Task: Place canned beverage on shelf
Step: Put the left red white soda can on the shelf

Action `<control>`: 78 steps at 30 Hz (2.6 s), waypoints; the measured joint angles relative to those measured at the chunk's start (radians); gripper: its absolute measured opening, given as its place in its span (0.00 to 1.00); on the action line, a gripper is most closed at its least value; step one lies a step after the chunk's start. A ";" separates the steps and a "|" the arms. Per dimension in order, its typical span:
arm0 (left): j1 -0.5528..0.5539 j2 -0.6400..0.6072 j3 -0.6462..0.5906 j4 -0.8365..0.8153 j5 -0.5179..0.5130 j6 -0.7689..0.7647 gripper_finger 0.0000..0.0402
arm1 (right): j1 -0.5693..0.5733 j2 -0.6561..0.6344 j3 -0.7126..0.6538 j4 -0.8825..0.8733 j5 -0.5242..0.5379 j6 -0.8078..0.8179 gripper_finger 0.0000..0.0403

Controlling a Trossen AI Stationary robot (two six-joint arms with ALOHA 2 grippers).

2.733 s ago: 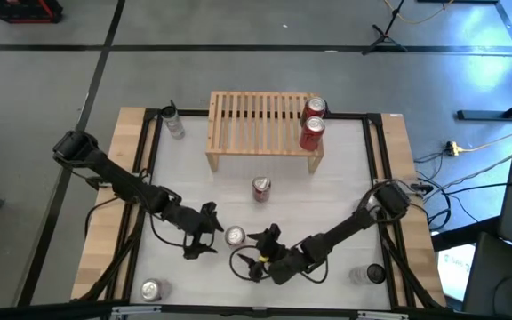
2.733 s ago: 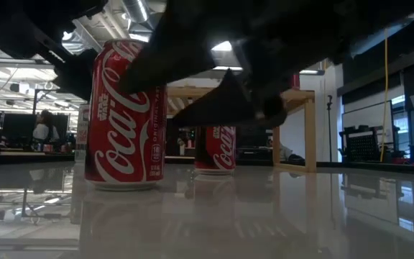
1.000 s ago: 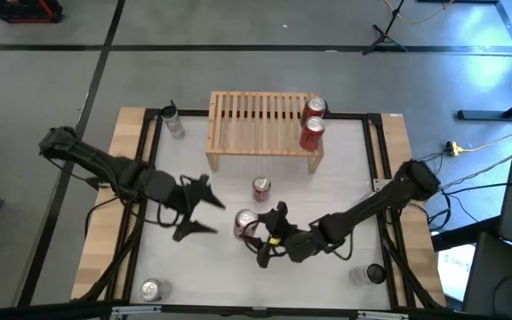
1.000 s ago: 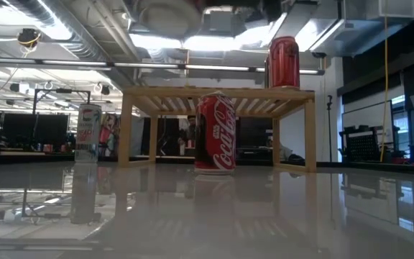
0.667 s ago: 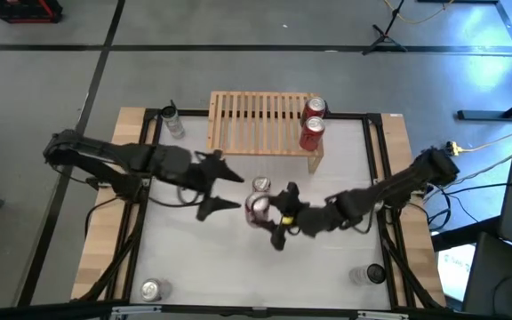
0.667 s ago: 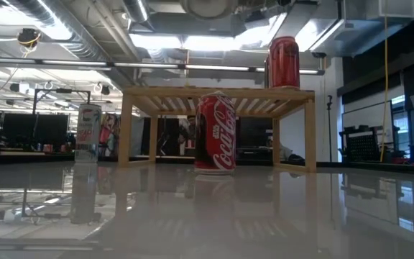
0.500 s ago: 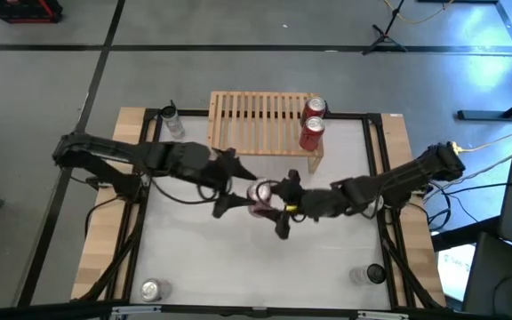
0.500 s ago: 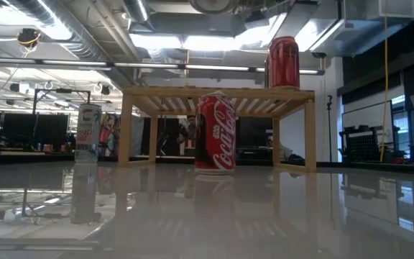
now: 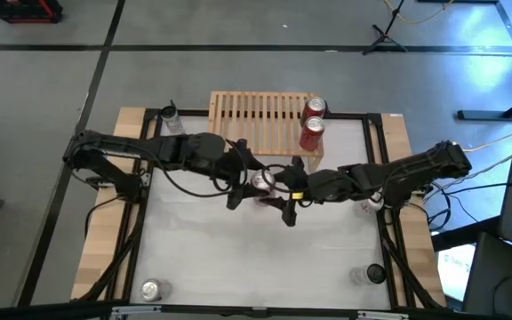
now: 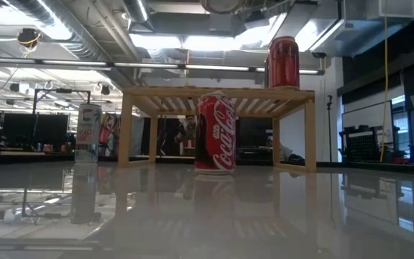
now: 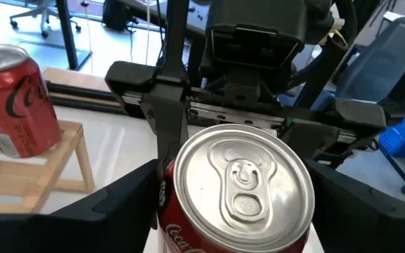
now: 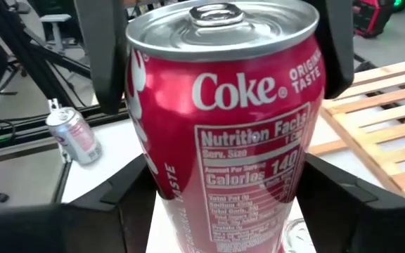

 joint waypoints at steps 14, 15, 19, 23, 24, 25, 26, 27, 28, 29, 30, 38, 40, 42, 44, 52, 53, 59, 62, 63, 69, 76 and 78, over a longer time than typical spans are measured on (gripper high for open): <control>0.069 0.002 0.013 -0.013 0.049 0.034 0.69 | -0.040 -0.021 0.000 -0.068 -0.034 -0.043 0.80; 0.076 0.004 0.026 -0.027 0.048 0.039 0.69 | -0.041 -0.036 0.001 -0.097 -0.052 -0.050 0.82; 0.116 0.005 0.079 -0.044 0.058 0.086 0.69 | -0.040 -0.130 0.002 -0.157 -0.133 -0.021 0.89; 0.177 0.008 0.120 -0.048 0.027 0.102 0.69 | -0.021 -0.244 0.002 -0.222 -0.193 0.034 0.92; 0.193 0.009 0.129 -0.049 0.018 0.106 0.69 | -0.019 -0.271 0.003 -0.241 -0.205 0.049 0.92; 0.209 0.010 0.136 -0.051 0.021 0.109 0.69 | -0.019 -0.296 0.003 -0.267 -0.205 0.060 0.92; 0.223 0.014 0.147 -0.055 0.031 0.109 0.69 | -0.011 -0.316 0.003 -0.292 -0.203 0.075 0.93; 0.236 0.024 0.163 -0.058 0.042 0.109 0.69 | -0.008 -0.339 0.003 -0.311 -0.204 0.084 0.93; 0.251 0.030 0.183 -0.062 0.058 0.109 0.69 | -0.005 -0.359 0.003 -0.336 -0.199 0.089 0.93; 0.269 0.043 0.204 -0.077 0.075 0.110 0.69 | -0.004 -0.374 0.003 -0.353 -0.192 0.092 0.93; 0.288 0.062 0.230 -0.098 0.091 0.117 0.69 | -0.003 -0.388 0.003 -0.360 -0.198 0.096 0.93; 0.419 0.262 0.439 -0.226 0.129 0.251 0.69 | -0.005 -0.415 0.002 -0.435 -0.155 0.103 0.93; 0.451 0.299 0.465 -0.218 0.155 0.266 0.69 | -0.005 -0.408 0.002 -0.455 -0.155 0.103 0.93; 0.480 0.334 0.480 -0.210 0.175 0.268 0.69 | -0.005 -0.399 0.002 -0.479 -0.155 0.111 0.93; 0.503 0.363 0.483 -0.195 0.192 0.275 0.69 | -0.005 -0.388 0.001 -0.490 -0.153 0.118 0.93; 0.552 0.452 0.483 -0.162 0.260 0.328 0.68 | -0.005 -0.356 0.000 -0.488 -0.146 0.139 0.93; 0.557 0.459 0.483 -0.162 0.280 0.322 0.68 | -0.005 -0.354 0.000 -0.487 -0.144 0.141 0.93; 0.561 0.485 0.483 -0.158 0.308 0.318 0.68 | -0.005 -0.353 0.000 -0.484 -0.131 0.143 0.93; 0.561 0.487 0.483 -0.154 0.307 0.323 0.68 | -0.005 -0.352 0.000 -0.484 -0.104 0.144 0.93; 0.561 0.487 0.483 -0.140 0.308 0.323 0.69 | -0.005 -0.352 0.000 -0.484 -0.101 0.144 0.93; 0.563 0.489 0.483 -0.101 0.305 0.317 0.71 | -0.005 -0.352 0.000 -0.484 -0.076 0.161 0.93; 0.562 0.516 0.483 -0.108 0.334 0.311 0.72 | -0.005 -0.352 0.000 -0.484 -0.076 0.161 0.93; 0.561 0.515 0.483 -0.106 0.335 0.310 0.72 | -0.005 -0.352 0.000 -0.484 -0.076 0.162 0.93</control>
